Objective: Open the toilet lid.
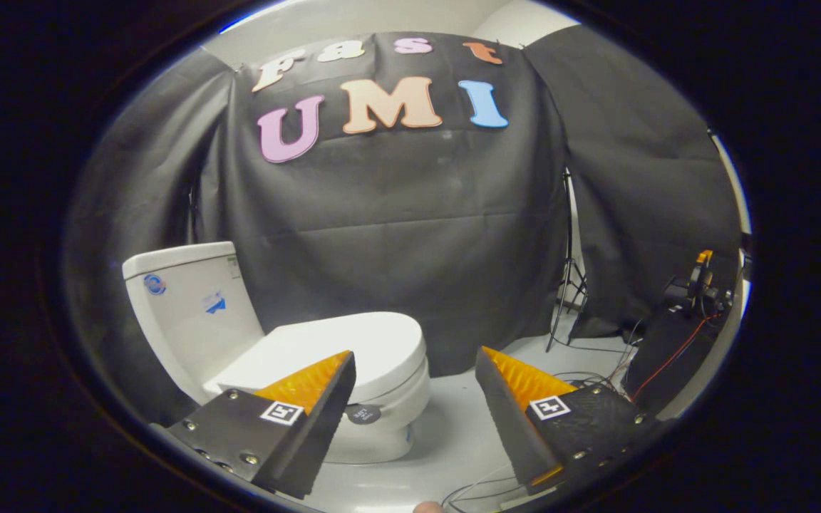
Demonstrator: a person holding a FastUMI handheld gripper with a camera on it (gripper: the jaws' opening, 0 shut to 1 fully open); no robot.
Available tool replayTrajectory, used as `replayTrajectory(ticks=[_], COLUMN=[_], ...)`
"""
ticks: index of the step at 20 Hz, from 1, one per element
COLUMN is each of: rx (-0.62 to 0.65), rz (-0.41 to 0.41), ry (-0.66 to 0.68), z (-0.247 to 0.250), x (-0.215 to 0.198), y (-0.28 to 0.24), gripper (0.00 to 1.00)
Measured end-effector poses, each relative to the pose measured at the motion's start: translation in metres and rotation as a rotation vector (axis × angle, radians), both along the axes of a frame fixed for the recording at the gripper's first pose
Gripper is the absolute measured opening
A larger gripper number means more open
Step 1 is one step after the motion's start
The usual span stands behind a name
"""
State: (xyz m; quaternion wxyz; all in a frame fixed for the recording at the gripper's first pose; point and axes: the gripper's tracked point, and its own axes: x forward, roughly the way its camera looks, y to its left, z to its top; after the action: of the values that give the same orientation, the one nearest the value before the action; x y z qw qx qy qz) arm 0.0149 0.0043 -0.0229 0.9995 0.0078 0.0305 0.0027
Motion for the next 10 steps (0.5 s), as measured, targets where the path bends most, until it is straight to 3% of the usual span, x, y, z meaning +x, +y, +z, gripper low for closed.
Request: replayTrajectory(ticks=[10], rx=[0.012], rz=[0.016], ry=[0.093], z=[-0.029], x=[0.032], y=[0.022], gripper=[0.99])
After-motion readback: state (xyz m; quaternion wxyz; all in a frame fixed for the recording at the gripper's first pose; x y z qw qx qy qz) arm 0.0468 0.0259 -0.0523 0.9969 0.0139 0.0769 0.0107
